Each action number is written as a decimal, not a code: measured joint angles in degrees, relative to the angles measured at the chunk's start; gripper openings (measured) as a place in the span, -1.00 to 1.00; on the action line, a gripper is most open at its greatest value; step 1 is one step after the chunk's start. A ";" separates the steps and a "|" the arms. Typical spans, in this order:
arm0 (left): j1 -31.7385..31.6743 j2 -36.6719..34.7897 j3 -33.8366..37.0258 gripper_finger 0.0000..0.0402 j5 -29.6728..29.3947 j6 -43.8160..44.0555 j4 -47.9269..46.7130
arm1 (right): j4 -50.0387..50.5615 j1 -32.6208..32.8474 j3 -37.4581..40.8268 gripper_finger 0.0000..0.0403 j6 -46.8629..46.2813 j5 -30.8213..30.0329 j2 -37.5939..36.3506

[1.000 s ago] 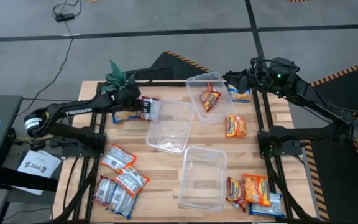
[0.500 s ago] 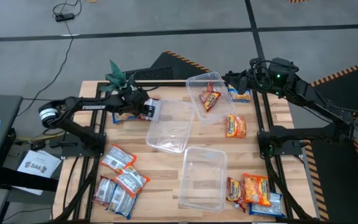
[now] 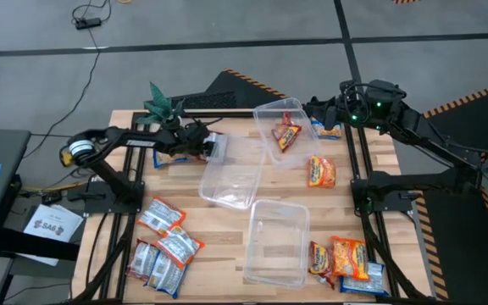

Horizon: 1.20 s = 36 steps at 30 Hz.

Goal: Sort Maruchan noodles
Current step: Put the red noodle pack into the top transparent bin

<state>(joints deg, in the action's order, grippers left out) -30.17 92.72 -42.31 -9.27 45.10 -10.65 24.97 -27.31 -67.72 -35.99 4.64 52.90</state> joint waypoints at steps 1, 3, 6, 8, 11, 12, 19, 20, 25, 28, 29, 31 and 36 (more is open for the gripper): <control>0.21 0.47 -0.06 0.29 0.04 0.03 0.73 | 0.00 0.00 0.00 0.12 -0.02 -0.01 0.01; 0.55 0.68 -0.06 0.23 -0.46 0.81 0.77 | 0.00 0.00 0.00 0.12 -0.13 -0.02 0.00; 0.72 0.38 0.01 -0.02 -1.51 0.94 0.11 | -0.02 0.00 0.00 0.12 -0.13 -0.02 0.02; 0.72 0.29 0.05 -0.32 -1.82 0.15 -0.44 | -0.07 -0.01 0.00 0.12 -0.13 -0.04 0.00; 0.69 0.29 0.11 -0.83 -1.91 -2.17 -0.79 | -0.09 -0.02 0.00 0.12 -0.13 -0.04 0.00; 0.69 0.29 0.11 -0.89 -2.01 -2.40 -0.79 | -0.09 -0.02 0.00 0.12 -0.13 -0.07 0.01; 0.29 -5.43 0.74 -1.00 -3.61 -4.03 -3.84 | -0.11 -0.02 0.00 0.12 -0.11 -0.13 0.01; 0.04 -6.97 0.80 -1.00 -4.10 -4.26 -4.87 | -0.11 -0.02 0.00 0.12 -0.11 -0.21 0.00; -1.33 -14.70 0.64 -1.00 -5.48 -7.16 -7.09 | -0.13 -0.04 0.00 0.12 -0.07 -0.22 0.00; -1.40 -19.41 0.64 -1.00 -5.53 -7.45 -7.52 | -0.11 -0.03 0.00 0.12 0.02 -0.22 0.00; -1.35 -21.11 0.64 -1.00 -5.54 -7.44 -7.46 | -0.11 -0.04 0.00 0.12 0.00 -0.22 0.00; -1.15 -24.41 0.64 -1.00 -5.80 -7.43 -7.17 | -0.11 -0.04 0.00 0.12 0.02 -0.22 0.01; -0.45 -32.90 0.61 -1.00 -6.60 -7.27 -5.92 | -0.11 -0.04 0.00 0.12 0.02 -0.22 0.02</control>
<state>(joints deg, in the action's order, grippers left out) -30.62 59.83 -41.69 -15.88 37.83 -16.57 24.86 -27.35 -67.72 -35.97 4.43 52.93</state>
